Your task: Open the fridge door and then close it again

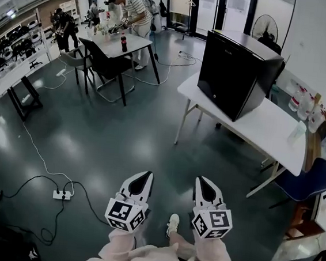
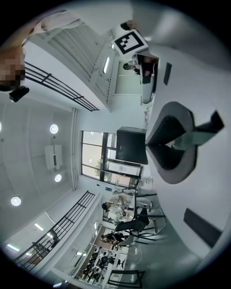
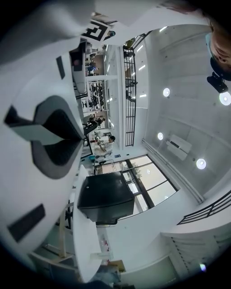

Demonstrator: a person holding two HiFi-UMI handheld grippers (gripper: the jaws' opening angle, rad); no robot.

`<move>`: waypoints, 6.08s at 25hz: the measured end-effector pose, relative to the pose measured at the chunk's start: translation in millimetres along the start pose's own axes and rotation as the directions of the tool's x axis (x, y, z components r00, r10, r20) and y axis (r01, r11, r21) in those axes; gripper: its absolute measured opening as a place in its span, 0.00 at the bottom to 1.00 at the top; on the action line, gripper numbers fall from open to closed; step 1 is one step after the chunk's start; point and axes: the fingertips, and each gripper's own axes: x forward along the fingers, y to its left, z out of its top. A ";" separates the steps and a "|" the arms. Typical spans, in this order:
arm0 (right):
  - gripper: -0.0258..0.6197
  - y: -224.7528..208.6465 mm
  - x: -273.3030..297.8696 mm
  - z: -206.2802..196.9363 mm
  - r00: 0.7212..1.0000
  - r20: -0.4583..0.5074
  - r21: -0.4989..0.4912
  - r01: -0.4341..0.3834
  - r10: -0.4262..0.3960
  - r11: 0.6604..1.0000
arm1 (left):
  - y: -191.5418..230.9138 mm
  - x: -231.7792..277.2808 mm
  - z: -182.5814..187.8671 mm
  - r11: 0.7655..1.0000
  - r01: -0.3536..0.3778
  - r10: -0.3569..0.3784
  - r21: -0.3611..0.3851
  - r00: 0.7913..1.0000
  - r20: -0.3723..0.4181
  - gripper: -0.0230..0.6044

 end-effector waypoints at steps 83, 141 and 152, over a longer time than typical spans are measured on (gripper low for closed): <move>0.22 -275.8 628.9 235.7 0.957 -0.096 -0.689 0.133 -0.272 0.712 | 317.2 611.9 122.6 0.901 0.422 -0.420 0.106 0.907 -0.043 0.05; 0.28 -418.5 703.3 279.3 0.487 -0.215 -0.963 0.038 -0.847 0.266 | 321.5 797.3 144.4 0.683 0.723 -0.718 0.103 0.690 -0.087 0.05; 0.27 -378.5 692.1 274.9 0.440 -0.222 -0.968 0.009 -0.870 0.252 | 349.3 757.4 154.6 0.672 0.733 -0.728 0.104 0.680 -0.083 0.05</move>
